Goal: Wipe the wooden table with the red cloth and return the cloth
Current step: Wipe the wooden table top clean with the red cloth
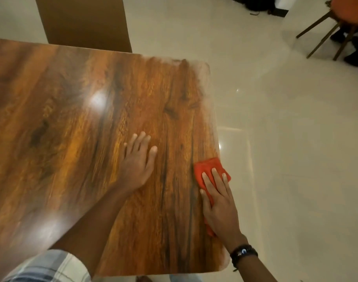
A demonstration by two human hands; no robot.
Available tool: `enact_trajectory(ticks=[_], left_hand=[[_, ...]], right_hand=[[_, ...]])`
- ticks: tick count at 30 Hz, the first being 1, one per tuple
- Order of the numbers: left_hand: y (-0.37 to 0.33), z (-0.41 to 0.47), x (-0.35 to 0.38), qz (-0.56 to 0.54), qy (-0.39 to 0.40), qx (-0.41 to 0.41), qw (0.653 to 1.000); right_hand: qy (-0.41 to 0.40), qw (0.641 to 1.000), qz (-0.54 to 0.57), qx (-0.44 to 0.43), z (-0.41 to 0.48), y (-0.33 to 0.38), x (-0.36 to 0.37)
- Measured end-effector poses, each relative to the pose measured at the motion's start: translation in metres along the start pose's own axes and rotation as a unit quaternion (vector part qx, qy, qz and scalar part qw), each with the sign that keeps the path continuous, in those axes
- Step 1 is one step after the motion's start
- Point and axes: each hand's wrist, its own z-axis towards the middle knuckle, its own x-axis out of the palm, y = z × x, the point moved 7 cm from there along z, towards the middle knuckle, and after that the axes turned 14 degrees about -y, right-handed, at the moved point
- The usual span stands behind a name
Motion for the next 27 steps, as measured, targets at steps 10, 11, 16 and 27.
enact_trajectory(ticks=[10,11,16,27], left_hand=[[0.042,0.092,-0.004,0.132,-0.134,-0.021,0.982],[0.044,0.092,-0.001,0.139,-0.132,-0.026,0.981],[0.045,0.099,0.011,0.156,-0.106,-0.027,0.982],[0.052,0.099,0.015,0.163,-0.074,-0.049,0.983]], right_hand=[[-0.009,0.999,-0.009,-0.043,0.268,0.008,0.047],[-0.009,0.998,-0.011,-0.054,0.299,0.009,0.052],[0.006,0.997,-0.052,-0.059,0.425,0.024,0.081],[0.12,0.948,-0.086,-0.281,0.427,0.22,0.198]])
